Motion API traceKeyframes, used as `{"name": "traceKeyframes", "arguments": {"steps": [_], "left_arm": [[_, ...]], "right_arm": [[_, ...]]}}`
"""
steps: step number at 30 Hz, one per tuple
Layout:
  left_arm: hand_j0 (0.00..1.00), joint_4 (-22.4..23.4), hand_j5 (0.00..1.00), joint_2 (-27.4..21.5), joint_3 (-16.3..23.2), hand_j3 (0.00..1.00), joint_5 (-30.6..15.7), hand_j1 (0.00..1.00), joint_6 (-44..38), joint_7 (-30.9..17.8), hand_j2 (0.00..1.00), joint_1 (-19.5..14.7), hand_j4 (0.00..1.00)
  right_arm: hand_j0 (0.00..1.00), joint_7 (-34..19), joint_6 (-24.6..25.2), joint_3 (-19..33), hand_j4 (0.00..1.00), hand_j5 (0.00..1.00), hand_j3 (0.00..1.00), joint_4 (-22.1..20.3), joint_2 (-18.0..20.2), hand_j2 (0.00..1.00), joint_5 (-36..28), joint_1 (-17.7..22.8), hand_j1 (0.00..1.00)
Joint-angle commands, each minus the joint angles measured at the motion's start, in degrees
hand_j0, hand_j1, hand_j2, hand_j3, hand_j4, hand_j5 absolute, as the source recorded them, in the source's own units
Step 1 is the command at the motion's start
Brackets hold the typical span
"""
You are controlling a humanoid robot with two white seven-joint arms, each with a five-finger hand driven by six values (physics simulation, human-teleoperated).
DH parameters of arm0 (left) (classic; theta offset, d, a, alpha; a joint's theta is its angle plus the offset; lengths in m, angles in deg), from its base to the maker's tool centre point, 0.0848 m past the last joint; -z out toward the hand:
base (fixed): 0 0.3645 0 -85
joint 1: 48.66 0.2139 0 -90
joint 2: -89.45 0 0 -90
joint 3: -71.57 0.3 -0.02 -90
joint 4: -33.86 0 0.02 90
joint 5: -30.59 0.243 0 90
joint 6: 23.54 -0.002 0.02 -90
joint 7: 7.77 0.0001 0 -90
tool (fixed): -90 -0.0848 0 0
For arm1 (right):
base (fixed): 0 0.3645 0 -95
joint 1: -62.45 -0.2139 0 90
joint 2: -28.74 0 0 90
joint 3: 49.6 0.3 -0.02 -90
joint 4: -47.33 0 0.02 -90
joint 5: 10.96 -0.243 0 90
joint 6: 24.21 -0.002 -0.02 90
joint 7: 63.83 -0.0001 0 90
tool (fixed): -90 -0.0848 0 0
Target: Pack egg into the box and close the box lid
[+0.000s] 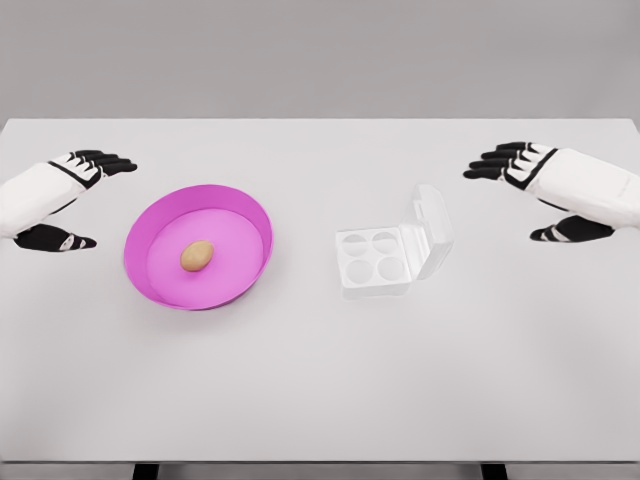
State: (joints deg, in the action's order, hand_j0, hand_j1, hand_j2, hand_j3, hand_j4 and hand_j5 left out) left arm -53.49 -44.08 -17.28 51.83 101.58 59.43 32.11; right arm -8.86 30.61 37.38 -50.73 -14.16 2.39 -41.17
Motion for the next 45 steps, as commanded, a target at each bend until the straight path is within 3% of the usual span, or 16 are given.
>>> {"name": "traceKeyframes", "arguments": {"steps": [1, 6, 8, 10, 12, 13, 15, 17, 19, 20, 25, 28, 34, 43, 45], "left_arm": [[1.00, 0.0, 1.00, -0.1, 0.0, 1.00, -0.4, 1.00, -0.1, 0.0, 1.00, 0.0, 1.00], [1.00, 0.0, 1.00, 0.6, 0.0, 1.00, 2.0, 1.00, -0.1, 0.0, 1.00, -0.5, 1.00], [1.00, 0.0, 1.00, 0.6, 0.3, 1.00, 4.3, 1.00, -0.1, -0.1, 1.00, -0.8, 1.00], [1.00, -0.9, 1.00, 0.8, 0.4, 1.00, 5.5, 1.00, -0.1, -0.1, 1.00, -1.0, 1.00], [1.00, -2.6, 1.00, 0.8, 3.9, 1.00, 5.2, 1.00, -0.1, -0.3, 1.00, -2.2, 1.00], [1.00, -2.7, 1.00, 0.7, 6.4, 1.00, 4.9, 1.00, -0.1, -1.2, 1.00, -3.7, 1.00], [1.00, -3.1, 1.00, 0.4, 8.8, 1.00, 4.6, 1.00, -0.1, -3.5, 1.00, -5.2, 1.00], [1.00, -5.9, 1.00, 0.2, 10.2, 1.00, 2.8, 1.00, -0.1, -5.0, 1.00, -5.7, 1.00], [1.00, -7.1, 1.00, 0.1, 10.4, 1.00, 0.9, 1.00, -0.1, -12.2, 1.00, -6.8, 1.00], [1.00, -7.1, 1.00, 0.1, 10.4, 1.00, -1.2, 1.00, -0.1, -12.2, 1.00, -8.0, 1.00], [1.00, -7.2, 1.00, 0.6, 10.5, 1.00, -3.2, 1.00, -0.1, -12.2, 1.00, -11.0, 1.00], [1.00, -7.2, 1.00, 0.6, 11.2, 1.00, -4.1, 1.00, -0.1, -12.2, 1.00, -11.8, 1.00], [1.00, -5.7, 1.00, 0.5, 15.8, 1.00, -4.1, 1.00, -0.1, -12.2, 1.00, -13.1, 1.00], [0.96, -4.1, 0.96, -1.0, 21.0, 0.96, -14.5, 0.96, -0.1, -12.2, 0.96, -12.7, 0.96], [0.95, -4.1, 0.95, -2.5, 22.3, 0.95, -17.6, 0.95, -4.4, -12.2, 0.95, -12.7, 0.95]], "right_arm": [[1.00, 0.0, 0.2, 1.4, 1.00, 1.00, 1.00, 0.1, -0.1, 1.00, -0.5, 0.0, 1.00], [1.00, 0.0, 0.2, 2.5, 1.00, 1.00, 1.00, 0.0, 0.2, 1.00, -0.3, 0.8, 1.00], [1.00, 0.0, 0.2, 2.2, 1.00, 1.00, 1.00, -0.6, 4.7, 1.00, 4.6, 1.7, 1.00], [1.00, 0.0, 0.2, 3.9, 1.00, 1.00, 1.00, 0.5, 6.2, 1.00, 5.4, 5.8, 1.00], [1.00, 0.0, 0.2, 8.5, 1.00, 1.00, 1.00, 3.9, 6.5, 1.00, 5.7, 9.1, 1.00], [1.00, 0.0, 0.2, 13.7, 1.00, 1.00, 1.00, 4.5, 4.2, 1.00, 5.6, 9.3, 1.00], [1.00, 0.0, 0.2, 17.4, 1.00, 1.00, 1.00, 4.5, -3.1, 1.00, 5.9, 10.5, 1.00], [1.00, 0.0, 0.2, 18.0, 1.00, 1.00, 1.00, 4.5, -3.0, 1.00, 5.9, 12.9, 1.00], [1.00, 0.0, 0.2, 20.6, 1.00, 1.00, 1.00, 4.2, -2.7, 1.00, 5.9, 13.7, 1.00], [1.00, 0.0, 0.2, 21.7, 1.00, 1.00, 1.00, 4.4, -1.8, 1.00, 6.2, 13.9, 1.00], [1.00, 0.0, 0.2, 20.4, 1.00, 1.00, 1.00, 5.2, -0.9, 1.00, 6.8, 18.3, 1.00], [1.00, 0.0, 0.2, 16.1, 1.00, 1.00, 1.00, 5.4, -1.0, 1.00, 6.9, 17.2, 1.00], [1.00, 0.0, 0.2, 15.9, 1.00, 1.00, 1.00, 5.0, -0.4, 1.00, 7.0, 17.1, 1.00], [1.00, 0.0, 0.2, 15.9, 1.00, 1.00, 1.00, 5.3, -0.7, 1.00, 6.9, 16.6, 1.00], [1.00, 0.0, 0.2, 15.9, 1.00, 1.00, 1.00, 5.4, -0.8, 1.00, 6.9, 16.7, 1.00]]}}
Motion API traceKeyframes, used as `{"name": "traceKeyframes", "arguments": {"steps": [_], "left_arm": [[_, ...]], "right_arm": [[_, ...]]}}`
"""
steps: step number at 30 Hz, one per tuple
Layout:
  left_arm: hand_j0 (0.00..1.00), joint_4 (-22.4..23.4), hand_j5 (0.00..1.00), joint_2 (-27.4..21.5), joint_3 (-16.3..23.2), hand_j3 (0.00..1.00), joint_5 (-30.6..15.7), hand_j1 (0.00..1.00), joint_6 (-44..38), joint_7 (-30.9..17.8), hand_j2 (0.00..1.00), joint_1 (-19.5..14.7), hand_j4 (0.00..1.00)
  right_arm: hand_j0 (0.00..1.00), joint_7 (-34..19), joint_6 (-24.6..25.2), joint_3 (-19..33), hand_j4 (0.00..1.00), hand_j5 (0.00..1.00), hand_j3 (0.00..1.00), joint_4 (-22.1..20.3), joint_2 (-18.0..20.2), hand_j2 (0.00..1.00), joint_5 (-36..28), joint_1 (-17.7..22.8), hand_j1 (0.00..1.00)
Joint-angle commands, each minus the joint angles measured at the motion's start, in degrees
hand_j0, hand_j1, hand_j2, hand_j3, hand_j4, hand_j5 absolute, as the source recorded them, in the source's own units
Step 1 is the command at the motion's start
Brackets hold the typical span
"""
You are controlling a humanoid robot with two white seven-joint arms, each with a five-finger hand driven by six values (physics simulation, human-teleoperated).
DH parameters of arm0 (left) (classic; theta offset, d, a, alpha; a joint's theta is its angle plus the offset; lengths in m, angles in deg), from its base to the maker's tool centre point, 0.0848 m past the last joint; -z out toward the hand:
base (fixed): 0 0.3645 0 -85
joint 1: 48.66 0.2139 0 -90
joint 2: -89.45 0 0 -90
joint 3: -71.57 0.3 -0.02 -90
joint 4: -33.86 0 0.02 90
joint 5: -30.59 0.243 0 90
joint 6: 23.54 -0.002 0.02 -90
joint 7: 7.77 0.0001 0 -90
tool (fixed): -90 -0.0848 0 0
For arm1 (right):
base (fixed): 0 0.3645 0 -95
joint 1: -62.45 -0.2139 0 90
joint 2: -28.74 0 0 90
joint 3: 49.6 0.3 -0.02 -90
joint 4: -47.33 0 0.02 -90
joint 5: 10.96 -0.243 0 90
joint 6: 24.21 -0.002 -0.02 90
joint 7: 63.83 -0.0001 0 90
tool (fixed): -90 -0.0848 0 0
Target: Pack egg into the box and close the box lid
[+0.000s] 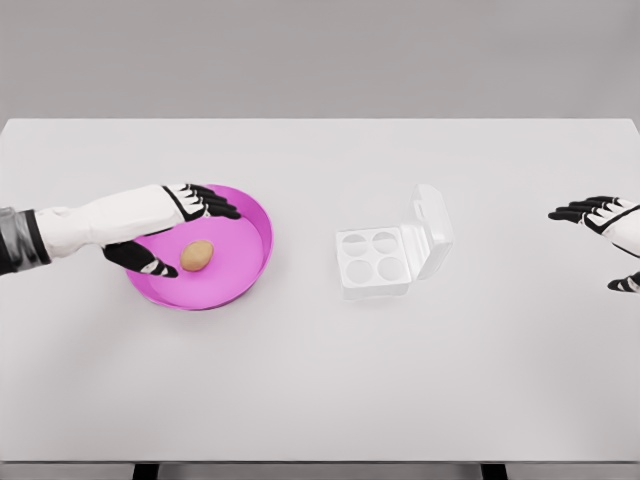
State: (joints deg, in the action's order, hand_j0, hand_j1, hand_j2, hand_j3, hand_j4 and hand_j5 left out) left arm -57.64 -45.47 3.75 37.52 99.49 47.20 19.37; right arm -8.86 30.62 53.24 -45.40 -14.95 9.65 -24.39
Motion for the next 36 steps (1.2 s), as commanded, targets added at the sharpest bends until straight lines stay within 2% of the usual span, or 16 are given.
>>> {"name": "traceKeyframes", "arguments": {"steps": [1, 8, 12, 20, 36], "left_arm": [[0.95, 0.0, 0.95, -1.5, 1.3, 0.95, -3.5, 0.95, -4.5, 0.0, 0.95, 0.0, 0.95], [0.95, -0.6, 0.95, -3.8, 2.8, 0.95, -3.2, 0.95, -14.5, 0.0, 0.95, 0.1, 0.95], [0.95, -2.0, 0.95, -3.8, 2.8, 0.95, -0.8, 0.95, -14.6, 0.0, 0.95, -0.1, 0.95], [0.94, -3.8, 0.94, -2.8, 3.5, 0.94, 8.6, 0.94, -14.2, 0.0, 0.94, -0.4, 0.94], [0.90, -3.2, 0.90, 0.6, 4.3, 0.90, 14.3, 0.90, -14.5, 0.0, 0.90, -0.8, 0.90]], "right_arm": [[1.00, 0.0, 0.2, -0.2, 1.00, 1.00, 1.00, 0.3, 0.0, 1.00, -0.3, 0.0, 1.00], [1.00, 0.0, 0.2, -1.8, 1.00, 1.00, 1.00, -0.2, 0.0, 1.00, -0.3, -0.4, 1.00], [1.00, 0.0, 0.2, -1.7, 1.00, 1.00, 1.00, 0.0, -0.2, 1.00, -0.3, -0.5, 1.00], [1.00, 0.0, 0.2, -1.3, 1.00, 1.00, 1.00, 0.0, 0.3, 1.00, -0.6, -1.3, 1.00], [1.00, 0.0, 0.2, -1.2, 1.00, 1.00, 1.00, 0.3, 0.1, 1.00, -0.5, -2.2, 1.00]]}}
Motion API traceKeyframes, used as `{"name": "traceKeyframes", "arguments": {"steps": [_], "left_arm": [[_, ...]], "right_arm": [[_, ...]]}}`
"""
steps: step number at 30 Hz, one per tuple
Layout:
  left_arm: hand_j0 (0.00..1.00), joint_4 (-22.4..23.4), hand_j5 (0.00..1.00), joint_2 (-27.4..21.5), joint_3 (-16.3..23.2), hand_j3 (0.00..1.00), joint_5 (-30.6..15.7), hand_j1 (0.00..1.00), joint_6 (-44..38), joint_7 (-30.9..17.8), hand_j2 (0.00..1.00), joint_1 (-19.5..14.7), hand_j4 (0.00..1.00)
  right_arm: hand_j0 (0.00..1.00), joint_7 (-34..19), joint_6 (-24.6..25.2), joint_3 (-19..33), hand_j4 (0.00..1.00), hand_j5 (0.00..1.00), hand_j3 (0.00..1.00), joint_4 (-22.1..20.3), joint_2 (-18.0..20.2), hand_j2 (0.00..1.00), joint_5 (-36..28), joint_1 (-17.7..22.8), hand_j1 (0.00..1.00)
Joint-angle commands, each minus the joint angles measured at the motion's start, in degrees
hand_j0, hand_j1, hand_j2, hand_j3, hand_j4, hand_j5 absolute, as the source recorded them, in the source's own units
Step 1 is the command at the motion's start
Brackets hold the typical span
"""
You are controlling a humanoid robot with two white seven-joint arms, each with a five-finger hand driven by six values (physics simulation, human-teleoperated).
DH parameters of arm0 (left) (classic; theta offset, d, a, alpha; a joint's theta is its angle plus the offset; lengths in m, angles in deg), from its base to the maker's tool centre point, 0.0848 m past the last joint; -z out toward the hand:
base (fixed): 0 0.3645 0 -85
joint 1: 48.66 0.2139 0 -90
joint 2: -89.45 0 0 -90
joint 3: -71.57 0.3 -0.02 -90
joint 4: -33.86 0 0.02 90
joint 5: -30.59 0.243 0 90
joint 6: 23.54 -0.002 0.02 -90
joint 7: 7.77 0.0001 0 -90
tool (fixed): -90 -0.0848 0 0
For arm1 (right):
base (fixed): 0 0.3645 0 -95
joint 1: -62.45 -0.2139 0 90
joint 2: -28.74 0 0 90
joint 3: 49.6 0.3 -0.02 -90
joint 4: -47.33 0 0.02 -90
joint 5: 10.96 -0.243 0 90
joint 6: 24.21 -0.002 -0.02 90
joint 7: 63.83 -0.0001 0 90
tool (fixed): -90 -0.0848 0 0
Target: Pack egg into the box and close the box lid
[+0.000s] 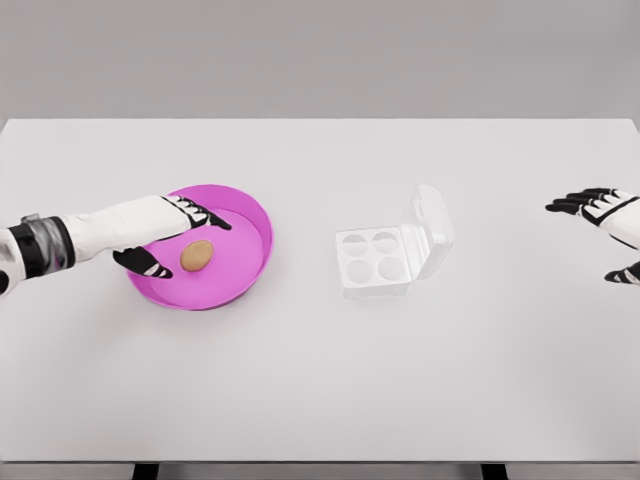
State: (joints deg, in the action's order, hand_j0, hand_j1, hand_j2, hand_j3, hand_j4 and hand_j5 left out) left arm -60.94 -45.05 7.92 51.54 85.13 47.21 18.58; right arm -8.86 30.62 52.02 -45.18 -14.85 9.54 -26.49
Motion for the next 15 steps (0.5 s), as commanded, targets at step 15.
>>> {"name": "traceKeyframes", "arguments": {"steps": [15], "left_arm": [[0.89, 2.7, 0.89, 3.2, 0.8, 0.89, 2.5, 0.89, -0.3, 0.0, 0.89, -0.2, 0.89]], "right_arm": [[1.00, 0.0, 0.2, 0.1, 1.00, 1.00, 1.00, 1.2, -0.2, 1.00, -0.6, -1.1, 1.00]]}}
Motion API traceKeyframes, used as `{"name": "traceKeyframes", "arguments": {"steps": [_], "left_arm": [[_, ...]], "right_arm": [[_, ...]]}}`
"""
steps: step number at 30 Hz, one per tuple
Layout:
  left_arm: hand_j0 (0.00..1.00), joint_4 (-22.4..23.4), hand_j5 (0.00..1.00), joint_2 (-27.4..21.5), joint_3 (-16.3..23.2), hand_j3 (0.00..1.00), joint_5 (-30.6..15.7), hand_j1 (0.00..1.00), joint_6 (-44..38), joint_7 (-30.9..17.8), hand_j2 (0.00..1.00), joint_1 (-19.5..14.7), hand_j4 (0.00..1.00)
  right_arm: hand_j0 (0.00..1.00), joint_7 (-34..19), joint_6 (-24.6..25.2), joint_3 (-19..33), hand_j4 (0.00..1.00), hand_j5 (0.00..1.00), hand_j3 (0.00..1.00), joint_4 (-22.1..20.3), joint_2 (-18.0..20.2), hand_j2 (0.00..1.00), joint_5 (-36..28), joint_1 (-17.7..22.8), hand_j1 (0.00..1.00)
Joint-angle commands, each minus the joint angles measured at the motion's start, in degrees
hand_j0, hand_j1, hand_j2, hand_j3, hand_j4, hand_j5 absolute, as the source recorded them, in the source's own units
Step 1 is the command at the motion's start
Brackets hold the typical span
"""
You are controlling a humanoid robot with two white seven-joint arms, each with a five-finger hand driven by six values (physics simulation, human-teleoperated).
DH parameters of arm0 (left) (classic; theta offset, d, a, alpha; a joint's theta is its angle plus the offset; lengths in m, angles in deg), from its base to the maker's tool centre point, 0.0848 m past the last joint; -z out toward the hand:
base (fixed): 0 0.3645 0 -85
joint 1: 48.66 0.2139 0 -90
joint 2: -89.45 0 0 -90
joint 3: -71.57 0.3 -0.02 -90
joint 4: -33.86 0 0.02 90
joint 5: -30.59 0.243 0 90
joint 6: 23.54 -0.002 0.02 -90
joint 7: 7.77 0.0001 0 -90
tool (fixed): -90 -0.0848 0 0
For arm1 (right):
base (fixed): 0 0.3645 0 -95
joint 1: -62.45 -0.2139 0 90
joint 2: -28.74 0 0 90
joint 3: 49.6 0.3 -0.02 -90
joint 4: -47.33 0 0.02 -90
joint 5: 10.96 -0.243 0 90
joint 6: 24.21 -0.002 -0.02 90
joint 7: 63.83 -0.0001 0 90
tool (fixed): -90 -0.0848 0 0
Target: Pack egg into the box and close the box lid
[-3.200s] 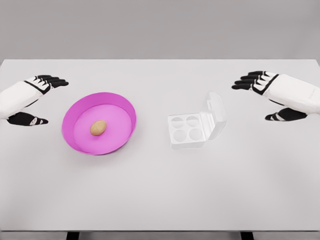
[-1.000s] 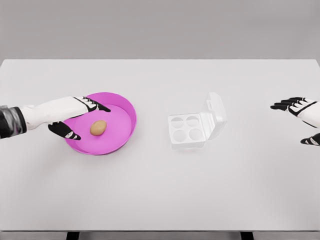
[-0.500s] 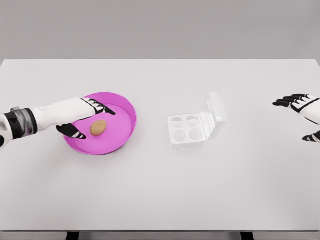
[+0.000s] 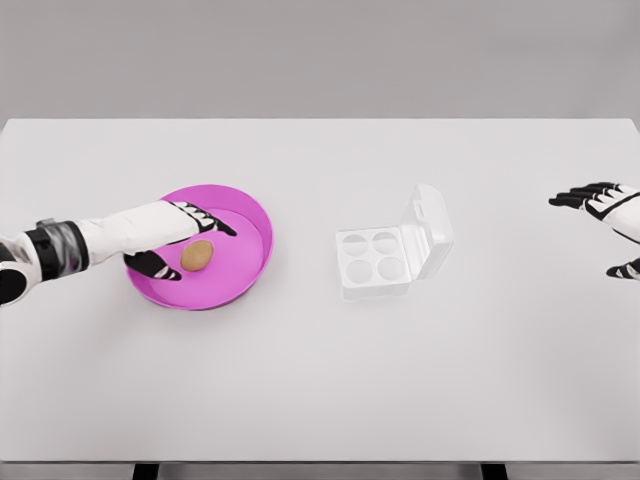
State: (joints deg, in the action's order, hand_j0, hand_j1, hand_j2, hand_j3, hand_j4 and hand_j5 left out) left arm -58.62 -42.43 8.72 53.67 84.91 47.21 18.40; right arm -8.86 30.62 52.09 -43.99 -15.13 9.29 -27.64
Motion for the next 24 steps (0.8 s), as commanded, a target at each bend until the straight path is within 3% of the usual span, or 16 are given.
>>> {"name": "traceKeyframes", "arguments": {"steps": [1, 8, 14, 24], "left_arm": [[0.89, 0.5, 0.89, 0.6, 0.1, 0.89, 0.4, 0.89, -0.1, 0.0, 0.89, 0.0, 0.89], [0.88, 0.9, 0.88, 0.8, 0.2, 0.88, 0.8, 0.88, -0.1, 0.0, 0.88, 0.0, 0.88], [0.88, 1.2, 0.88, 2.0, 0.5, 0.88, 2.8, 0.88, -0.2, 0.0, 0.88, 0.1, 0.88], [0.87, 2.0, 0.87, 2.1, 0.6, 0.87, 3.5, 0.87, -0.2, 0.0, 0.87, 0.1, 0.87]], "right_arm": [[1.00, 0.0, 0.2, 0.0, 1.00, 1.00, 1.00, 0.1, 0.1, 1.00, -0.4, 0.0, 1.00], [1.00, 0.0, 0.2, 2.2, 1.00, 1.00, 1.00, 0.2, 0.0, 1.00, -0.5, 0.3, 1.00], [1.00, 0.0, 0.2, 3.0, 1.00, 1.00, 1.00, 3.5, 0.2, 1.00, -0.3, 0.5, 1.00], [1.00, 0.0, 0.2, 4.3, 1.00, 1.00, 1.00, 5.0, -2.1, 1.00, -0.7, 1.2, 1.00]]}}
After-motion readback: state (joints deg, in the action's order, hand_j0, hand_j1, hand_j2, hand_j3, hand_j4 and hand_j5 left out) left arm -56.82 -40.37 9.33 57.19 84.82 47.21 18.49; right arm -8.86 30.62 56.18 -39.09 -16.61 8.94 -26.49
